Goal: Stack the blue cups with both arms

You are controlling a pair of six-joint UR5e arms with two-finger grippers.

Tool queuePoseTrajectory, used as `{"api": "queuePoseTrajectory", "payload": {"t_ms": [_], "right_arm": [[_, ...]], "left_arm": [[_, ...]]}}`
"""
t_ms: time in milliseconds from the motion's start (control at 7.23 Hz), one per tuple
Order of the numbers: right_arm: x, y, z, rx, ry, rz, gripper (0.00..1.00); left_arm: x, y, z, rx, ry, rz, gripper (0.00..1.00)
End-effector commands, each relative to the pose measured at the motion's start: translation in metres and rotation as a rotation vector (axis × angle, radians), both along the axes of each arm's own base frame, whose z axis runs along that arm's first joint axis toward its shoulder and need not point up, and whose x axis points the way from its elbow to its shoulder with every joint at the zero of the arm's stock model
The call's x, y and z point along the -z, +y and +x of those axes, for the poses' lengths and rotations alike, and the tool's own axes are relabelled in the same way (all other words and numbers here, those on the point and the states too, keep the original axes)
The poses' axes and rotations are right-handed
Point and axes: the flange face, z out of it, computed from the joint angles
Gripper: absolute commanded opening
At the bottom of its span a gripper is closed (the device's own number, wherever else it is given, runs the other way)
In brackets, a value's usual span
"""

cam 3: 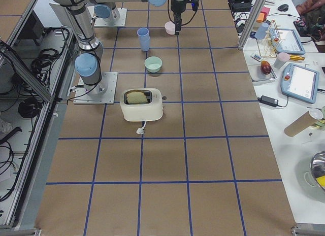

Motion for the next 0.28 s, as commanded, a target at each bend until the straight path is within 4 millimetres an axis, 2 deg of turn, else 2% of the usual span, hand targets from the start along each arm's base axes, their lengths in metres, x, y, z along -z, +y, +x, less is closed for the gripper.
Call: {"api": "queuePoseTrajectory", "payload": {"t_ms": [0,138], "right_arm": [[-0.0008,-0.0001,-0.0001,0.001,-0.003,-0.001,1.0],[0.0,0.0002,0.0006,0.0,-0.003,0.0,1.0]], "left_arm": [[-0.0003,0.0021,0.0045,-0.006,-0.055,0.008,1.0],[0.0003,0.0015,0.0042,-0.007,-0.052,0.008,1.0]]}}
